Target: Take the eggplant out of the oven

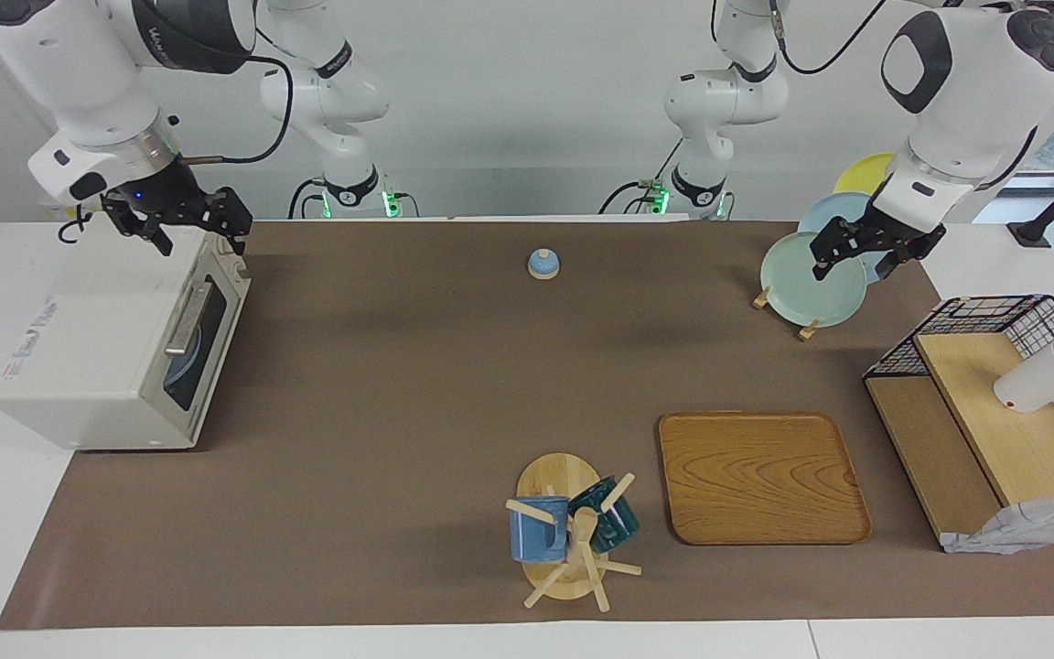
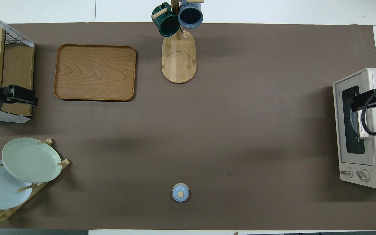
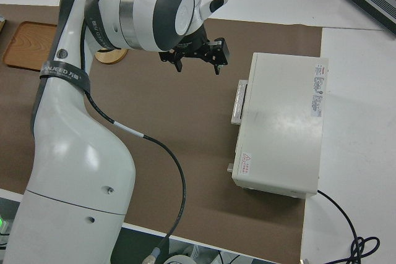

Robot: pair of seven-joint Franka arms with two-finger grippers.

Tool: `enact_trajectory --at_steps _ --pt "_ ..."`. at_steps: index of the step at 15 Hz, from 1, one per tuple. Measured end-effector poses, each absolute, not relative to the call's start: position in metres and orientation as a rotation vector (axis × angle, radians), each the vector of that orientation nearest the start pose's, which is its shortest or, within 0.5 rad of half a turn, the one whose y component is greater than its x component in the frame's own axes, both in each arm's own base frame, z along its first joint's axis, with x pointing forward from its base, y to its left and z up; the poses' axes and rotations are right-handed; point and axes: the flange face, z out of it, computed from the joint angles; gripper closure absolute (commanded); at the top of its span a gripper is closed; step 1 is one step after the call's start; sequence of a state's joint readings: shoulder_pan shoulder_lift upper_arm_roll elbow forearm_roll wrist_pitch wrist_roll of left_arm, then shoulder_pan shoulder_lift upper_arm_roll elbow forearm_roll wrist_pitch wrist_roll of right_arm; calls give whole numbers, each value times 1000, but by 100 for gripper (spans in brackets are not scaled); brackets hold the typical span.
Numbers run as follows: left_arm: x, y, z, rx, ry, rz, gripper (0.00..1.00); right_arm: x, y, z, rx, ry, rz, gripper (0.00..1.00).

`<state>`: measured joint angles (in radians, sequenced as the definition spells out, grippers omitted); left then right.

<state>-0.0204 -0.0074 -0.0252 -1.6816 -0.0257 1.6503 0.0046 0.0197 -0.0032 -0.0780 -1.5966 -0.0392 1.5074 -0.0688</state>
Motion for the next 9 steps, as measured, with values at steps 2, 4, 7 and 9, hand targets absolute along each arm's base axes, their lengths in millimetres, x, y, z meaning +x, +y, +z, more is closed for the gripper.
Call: enact_trajectory --at_steps 2,4,7,9 --pt "555 -28 583 -3165 76 39 0 545 -36 609 -3172 -15 140 0" --pt "555 -28 583 -3165 76 39 0 545 -36 609 -3172 -15 139 0" --pt "555 -28 583 -3165 76 39 0 545 -36 609 -3172 -16 140 0" --pt "555 -28 583 -3165 76 39 0 545 -36 609 -3171 -54 135 56"
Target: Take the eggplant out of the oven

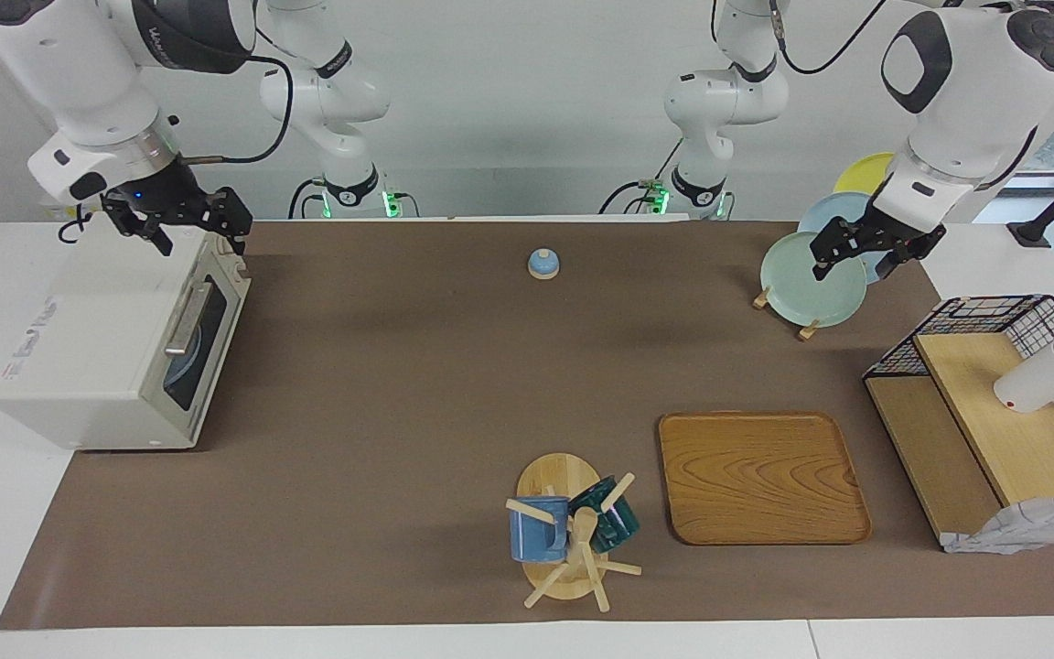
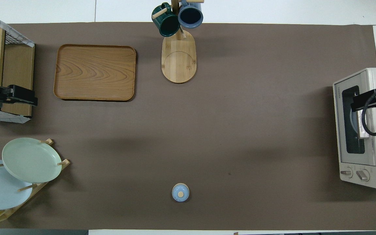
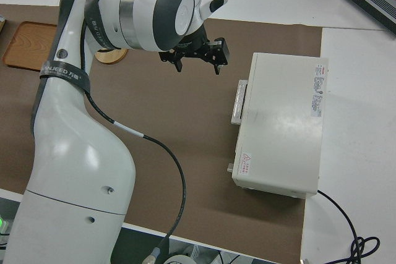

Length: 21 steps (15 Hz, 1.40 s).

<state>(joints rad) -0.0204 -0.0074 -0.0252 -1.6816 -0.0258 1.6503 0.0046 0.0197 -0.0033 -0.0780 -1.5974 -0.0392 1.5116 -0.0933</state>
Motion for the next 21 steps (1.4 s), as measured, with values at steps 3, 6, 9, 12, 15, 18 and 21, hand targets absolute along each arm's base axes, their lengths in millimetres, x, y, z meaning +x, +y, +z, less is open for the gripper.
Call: enact_trajectory --at_steps 3,6,9,12,15,18,21 --pt "555 -28 583 -3165 76 39 0 547 -36 606 -3167 -152 115 100" --pt "555 -28 583 -3165 76 39 0 546 -40 593 -3166 -158 116 100" --pt "555 -28 583 -3165 76 39 0 542 -58 576 -3168 -73 108 100" --pt "555 -28 583 -3165 76 39 0 543 -79 551 -3204 195 91 100" --pt "555 -28 583 -3165 76 39 0 547 -82 519 -3250 274 96 100" --pt "555 -28 583 -3165 76 39 0 548 -87 495 -3292 261 102 100" --pt "555 -28 583 -3165 76 39 0 544 -97 483 -3299 273 106 100"
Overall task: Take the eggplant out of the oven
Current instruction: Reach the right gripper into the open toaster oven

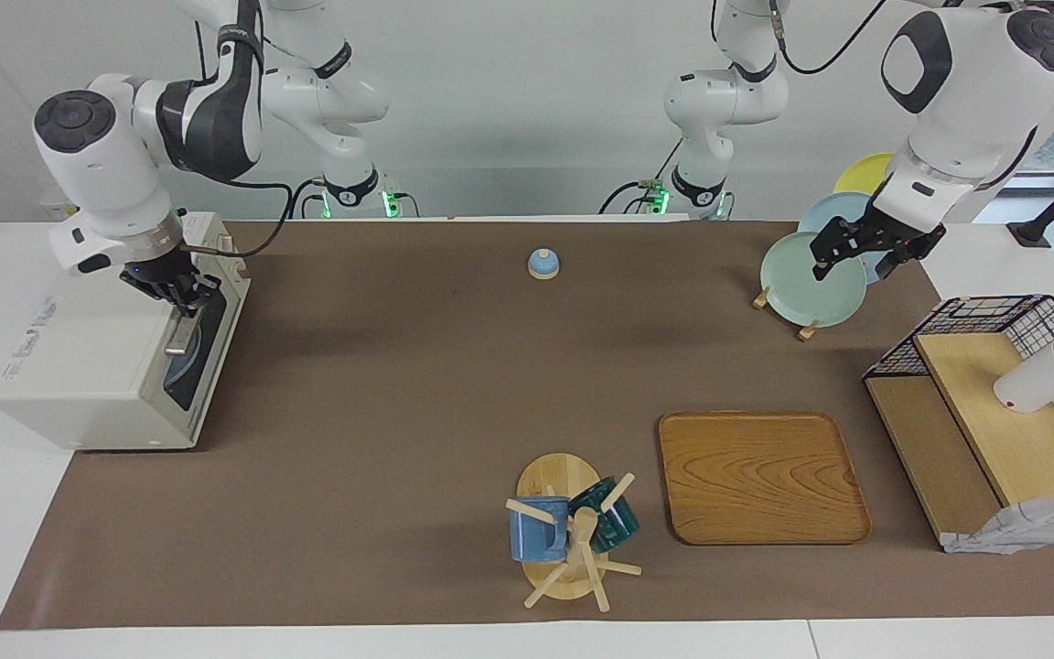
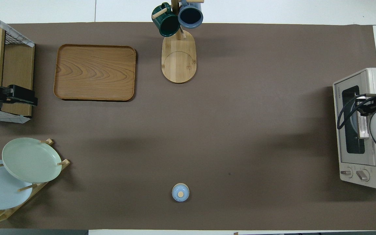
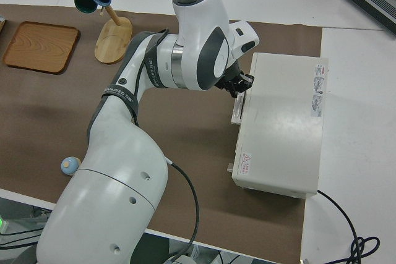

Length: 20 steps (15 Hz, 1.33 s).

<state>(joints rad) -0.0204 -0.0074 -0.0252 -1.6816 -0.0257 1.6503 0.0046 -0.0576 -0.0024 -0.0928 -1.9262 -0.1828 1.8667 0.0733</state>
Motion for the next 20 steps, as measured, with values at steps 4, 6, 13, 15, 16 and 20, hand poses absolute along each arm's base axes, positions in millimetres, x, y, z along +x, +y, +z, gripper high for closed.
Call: enact_trajectory --at_steps 4,6,13,15,16,20 --pt "555 -28 583 -3165 76 39 0 542 -97 469 -3300 220 107 100" --pt "555 -28 583 -3165 76 39 0 541 -95 468 -3300 200 95 100" --pt "555 -28 583 -3165 76 39 0 534 -39 436 -3236 75 11 100" --pt "555 -28 583 -3165 76 39 0 536 -21 412 -3193 64 15 100" --pt "555 -28 583 -3165 76 39 0 537 -13 399 -3189 52 18 100" --pt "555 -28 583 -3165 76 39 0 544 4 355 -3165 73 17 100"
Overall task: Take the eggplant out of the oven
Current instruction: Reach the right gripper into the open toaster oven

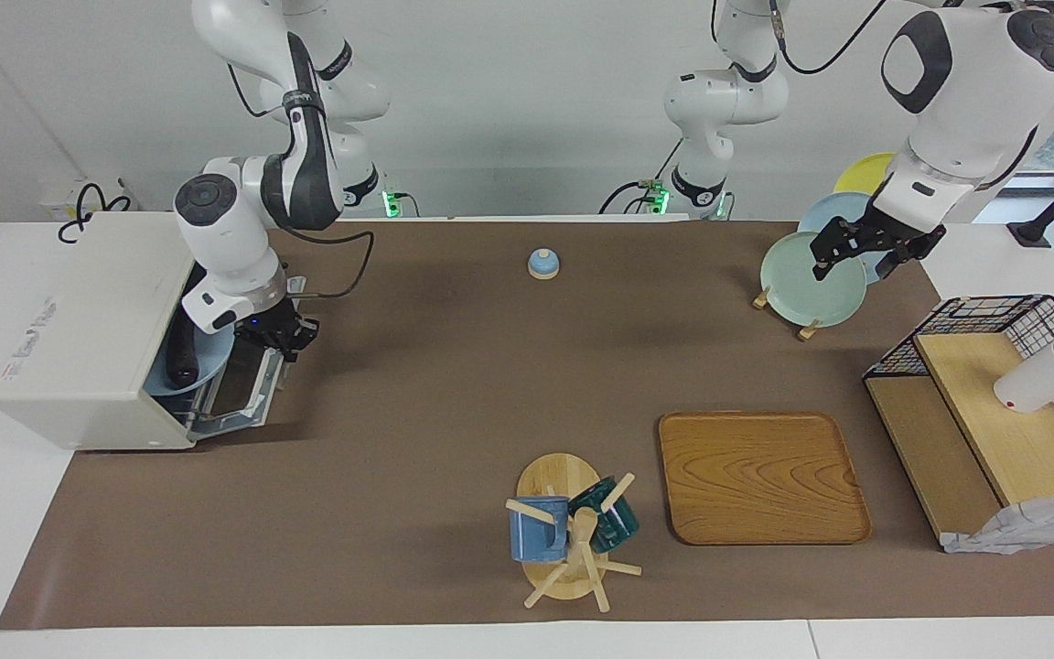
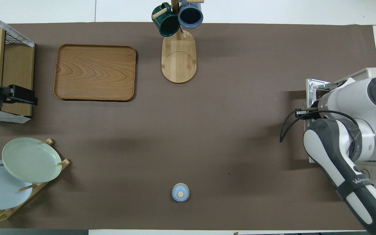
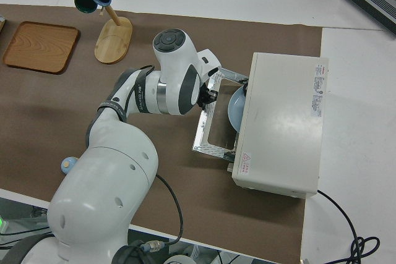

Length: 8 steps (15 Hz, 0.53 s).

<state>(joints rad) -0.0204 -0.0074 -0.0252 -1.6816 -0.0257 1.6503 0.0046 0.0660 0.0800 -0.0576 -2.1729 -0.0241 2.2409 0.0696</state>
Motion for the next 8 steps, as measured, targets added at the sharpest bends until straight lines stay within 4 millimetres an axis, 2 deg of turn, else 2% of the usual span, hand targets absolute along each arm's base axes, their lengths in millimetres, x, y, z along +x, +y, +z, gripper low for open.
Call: enact_trajectory --at_steps 5,8 --pt "555 -28 583 -3165 76 39 0 551 6 310 -3119 139 59 100" --pt "555 -28 583 -3165 76 39 0 556 6 304 -3121 155 37 100"
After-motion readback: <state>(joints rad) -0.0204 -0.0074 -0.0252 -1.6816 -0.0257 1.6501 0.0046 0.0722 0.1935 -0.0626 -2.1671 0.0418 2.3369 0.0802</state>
